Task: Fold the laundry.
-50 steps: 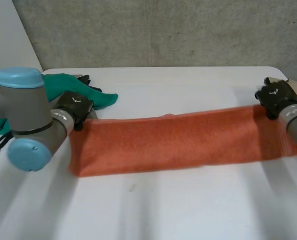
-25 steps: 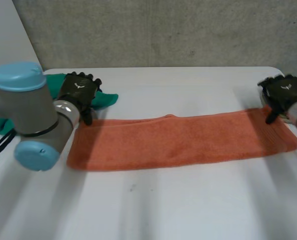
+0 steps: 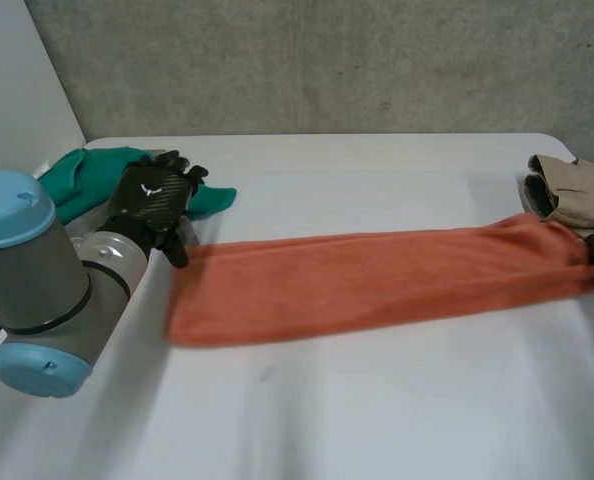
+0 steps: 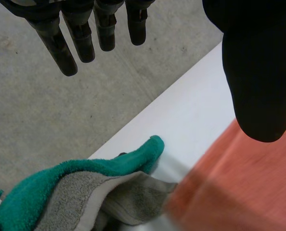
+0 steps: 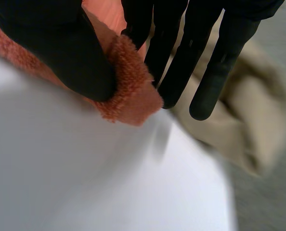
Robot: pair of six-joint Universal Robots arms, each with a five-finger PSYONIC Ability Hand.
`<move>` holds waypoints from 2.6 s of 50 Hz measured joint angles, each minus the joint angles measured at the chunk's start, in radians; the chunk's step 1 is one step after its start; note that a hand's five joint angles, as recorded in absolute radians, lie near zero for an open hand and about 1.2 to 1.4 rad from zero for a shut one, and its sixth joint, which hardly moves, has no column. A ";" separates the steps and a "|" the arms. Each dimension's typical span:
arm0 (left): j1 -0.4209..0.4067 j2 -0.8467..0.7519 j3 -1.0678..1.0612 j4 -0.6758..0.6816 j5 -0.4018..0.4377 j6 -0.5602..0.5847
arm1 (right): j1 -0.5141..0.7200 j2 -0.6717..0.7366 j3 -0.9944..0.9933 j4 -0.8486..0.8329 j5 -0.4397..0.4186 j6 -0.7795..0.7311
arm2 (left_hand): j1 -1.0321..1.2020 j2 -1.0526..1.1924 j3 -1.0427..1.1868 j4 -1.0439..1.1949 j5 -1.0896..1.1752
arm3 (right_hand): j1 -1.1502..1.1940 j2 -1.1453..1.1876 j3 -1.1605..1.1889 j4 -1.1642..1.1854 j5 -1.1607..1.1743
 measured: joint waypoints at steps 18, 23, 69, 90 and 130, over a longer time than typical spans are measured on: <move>0.023 0.135 -0.078 -0.017 0.011 -0.051 | 0.187 -0.191 0.004 -0.098 0.061 -0.275 | 0.000 0.000 0.000 0.000 0.000 | 0.041 0.001 0.005 0.004 0.023; 0.022 0.142 -0.100 -0.022 0.011 -0.055 | 0.467 -0.235 0.092 -0.240 -0.103 -0.278 | 0.000 0.000 0.000 0.000 0.000 | 0.041 0.001 0.006 0.004 0.025; -0.216 0.031 -0.009 -0.018 -0.037 -0.059 | 0.368 -0.226 0.266 0.015 0.012 0.132 | 0.000 0.000 0.000 0.000 0.000 | -0.012 0.007 -0.015 -0.022 -0.020; -0.093 0.170 -0.077 -0.068 -0.069 -0.139 | 0.956 -0.107 0.104 -0.181 -0.049 0.178 | 0.000 0.000 0.000 0.000 0.000 | -0.518 -0.573 -0.567 -0.568 -0.546; -0.296 -0.306 0.286 -0.409 -0.271 -0.252 | 0.693 0.102 -0.327 0.452 0.098 0.444 | 0.000 0.000 0.000 0.000 0.000 | -0.883 -0.978 -0.980 -0.984 -0.943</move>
